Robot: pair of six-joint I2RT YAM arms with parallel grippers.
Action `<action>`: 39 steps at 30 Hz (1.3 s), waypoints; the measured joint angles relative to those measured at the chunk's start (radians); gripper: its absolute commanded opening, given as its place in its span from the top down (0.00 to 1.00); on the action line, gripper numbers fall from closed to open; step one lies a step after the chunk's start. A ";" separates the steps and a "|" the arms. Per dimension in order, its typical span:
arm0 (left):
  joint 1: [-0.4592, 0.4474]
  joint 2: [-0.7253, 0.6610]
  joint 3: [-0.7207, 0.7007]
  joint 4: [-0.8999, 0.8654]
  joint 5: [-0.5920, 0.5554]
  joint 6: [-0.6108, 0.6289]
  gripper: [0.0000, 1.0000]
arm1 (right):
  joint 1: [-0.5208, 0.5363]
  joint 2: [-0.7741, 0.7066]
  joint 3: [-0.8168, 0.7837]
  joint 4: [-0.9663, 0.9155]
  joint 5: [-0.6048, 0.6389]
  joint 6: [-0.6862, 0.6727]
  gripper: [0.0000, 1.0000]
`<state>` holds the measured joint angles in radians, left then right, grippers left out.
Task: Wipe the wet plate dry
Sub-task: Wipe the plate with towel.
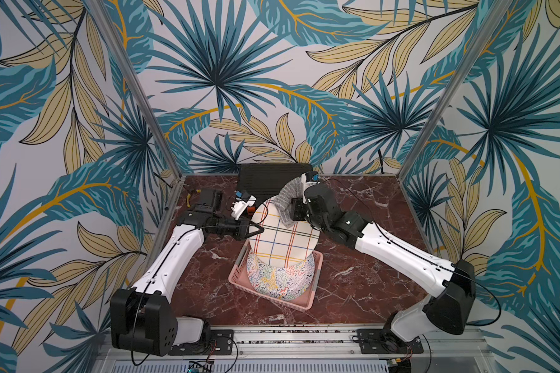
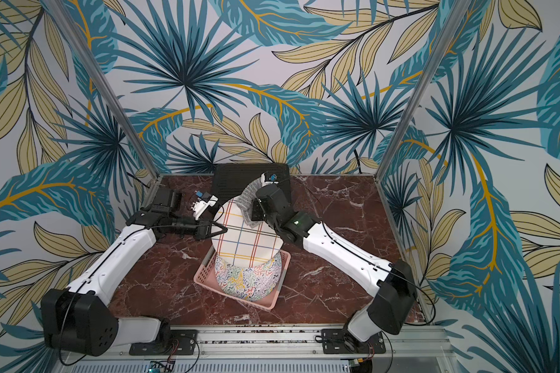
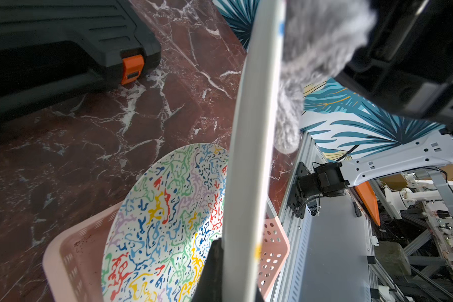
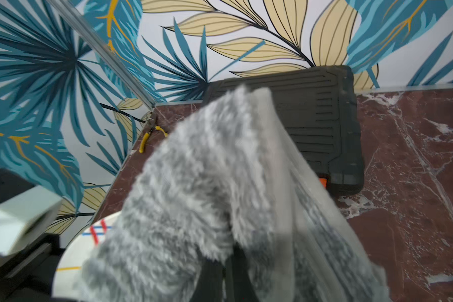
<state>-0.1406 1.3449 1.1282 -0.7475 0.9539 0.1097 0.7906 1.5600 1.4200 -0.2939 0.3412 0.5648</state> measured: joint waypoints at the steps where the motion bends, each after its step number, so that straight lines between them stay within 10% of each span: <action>1: 0.001 0.002 0.000 -0.002 -0.009 0.000 1.00 | 0.002 0.003 -0.005 -0.002 0.022 0.008 1.00; 11: 0.000 0.002 0.000 -0.001 -0.008 0.015 1.00 | -0.026 -0.100 -0.154 0.007 0.131 0.029 1.00; 24: 0.000 0.002 0.000 -0.006 -0.013 0.015 1.00 | 0.171 0.133 0.111 0.023 -0.024 -0.085 1.00; 39: 0.003 0.002 -0.010 -0.004 -0.037 0.014 1.00 | -0.069 -0.148 -0.332 0.049 -0.013 0.080 1.00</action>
<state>-0.1371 1.3468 1.1187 -0.7517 0.9169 0.1234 0.7212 1.4117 1.0882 -0.2447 0.3283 0.6445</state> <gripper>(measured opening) 0.080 0.051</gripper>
